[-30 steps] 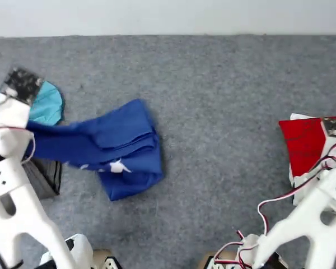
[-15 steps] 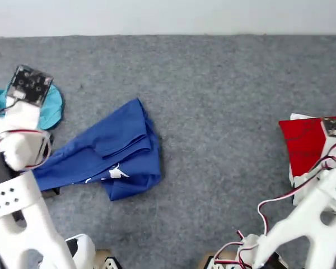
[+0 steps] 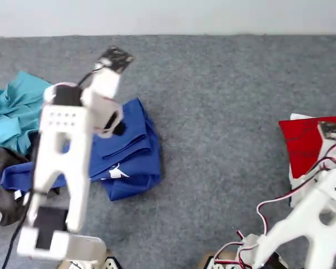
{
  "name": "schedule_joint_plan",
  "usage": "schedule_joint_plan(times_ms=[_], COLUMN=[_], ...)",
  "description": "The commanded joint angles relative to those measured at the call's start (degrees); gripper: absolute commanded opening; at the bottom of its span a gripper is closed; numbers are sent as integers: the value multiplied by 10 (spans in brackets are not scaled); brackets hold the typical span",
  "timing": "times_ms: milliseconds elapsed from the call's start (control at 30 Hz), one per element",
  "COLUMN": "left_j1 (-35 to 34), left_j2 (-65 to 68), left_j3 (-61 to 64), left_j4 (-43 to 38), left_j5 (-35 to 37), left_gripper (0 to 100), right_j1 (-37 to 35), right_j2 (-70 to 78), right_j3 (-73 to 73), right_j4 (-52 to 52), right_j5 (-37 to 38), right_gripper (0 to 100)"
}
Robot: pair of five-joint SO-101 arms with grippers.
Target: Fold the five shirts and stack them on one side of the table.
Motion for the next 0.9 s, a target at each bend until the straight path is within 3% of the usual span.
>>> schedule_joint_plan(times_ms=[0, 400, 667, 867], left_j1=[29, 84, 59, 23], left_j2=[77, 264, 280, 211], left_j3=[-97, -245, -253, -291], left_j4=[7, 58, 65, 122], left_j5=[7, 30, 29, 29], left_gripper=[223, 222, 188, 177], right_j1=[-6, -6, -8, -124], right_j2=[-17, -18, -19, -17], right_j3=[31, 47, 45, -8], right_j4=[22, 21, 21, 21], right_j5=[-5, -4, -6, -9], right_gripper=[9, 9, 9, 9])
